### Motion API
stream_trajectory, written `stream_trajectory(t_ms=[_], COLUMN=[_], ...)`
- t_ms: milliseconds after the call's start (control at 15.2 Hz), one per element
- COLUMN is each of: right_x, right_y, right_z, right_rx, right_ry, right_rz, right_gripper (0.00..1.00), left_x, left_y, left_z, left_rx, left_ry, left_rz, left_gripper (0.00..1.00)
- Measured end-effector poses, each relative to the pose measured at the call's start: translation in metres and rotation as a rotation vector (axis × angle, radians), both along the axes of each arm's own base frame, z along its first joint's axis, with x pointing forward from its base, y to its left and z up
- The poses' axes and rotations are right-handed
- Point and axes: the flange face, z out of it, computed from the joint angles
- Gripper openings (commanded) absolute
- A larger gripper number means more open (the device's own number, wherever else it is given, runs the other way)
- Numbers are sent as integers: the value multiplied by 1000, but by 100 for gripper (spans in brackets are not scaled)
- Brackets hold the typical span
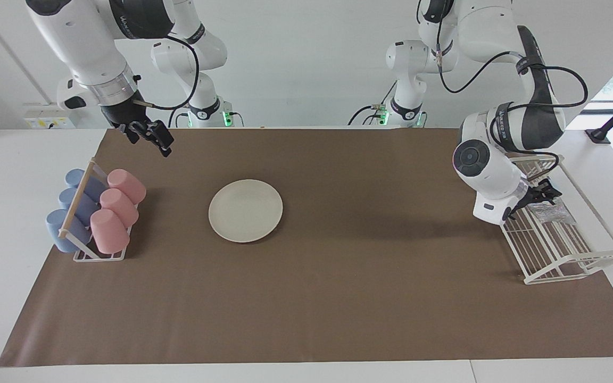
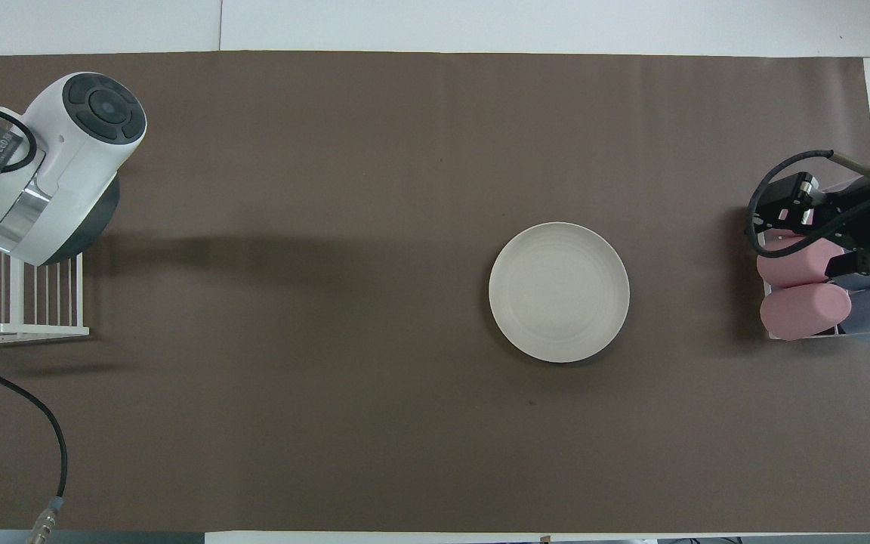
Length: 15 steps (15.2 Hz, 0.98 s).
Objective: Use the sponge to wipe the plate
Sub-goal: 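Reach the right gripper to the white plate and grasp its rim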
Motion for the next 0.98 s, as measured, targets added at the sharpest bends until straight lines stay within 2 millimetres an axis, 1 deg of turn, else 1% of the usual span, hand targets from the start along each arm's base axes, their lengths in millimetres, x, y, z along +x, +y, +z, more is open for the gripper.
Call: stream_trajectory(t_ms=[66, 131, 262, 328, 459, 525, 590, 656, 721, 984], right_x=[0, -1, -4, -6, -12, -14, -15, -15, -16, -20], right_y=[6, 17, 45, 60, 91, 101, 108, 111, 114, 128], right_z=[0, 0, 1, 1, 2, 3, 4, 4, 5, 5], right_rx=[-3, -7, -17, -22, -12, -3, 5, 9, 11, 0], right_ry=[2, 4, 8, 10, 21, 27, 30, 32, 35, 44], right_rz=[-48, -94, -209, -276, -393, -440, -478, -509, -539, -657], right_gripper=[100, 100, 100, 100, 100, 100, 100, 100, 100, 100], left_x=[0, 0, 0, 0, -1, -1, -2, -2, -3, -3], left_y=[2, 3, 3, 3, 5, 6, 8, 10, 13, 18], left_z=[-4, -7, -10, -11, -12, -12, -13, -13, -13, -15], left_rx=[5, 8, 13, 14, 17, 20, 23, 26, 29, 34], left_ry=[-4, -4, -6, -5, -2, 0, 0, -2, -3, -17], left_rz=[9, 15, 20, 21, 27, 33, 41, 50, 57, 78], left_gripper=[100, 100, 100, 98, 90, 84, 78, 77, 70, 20])
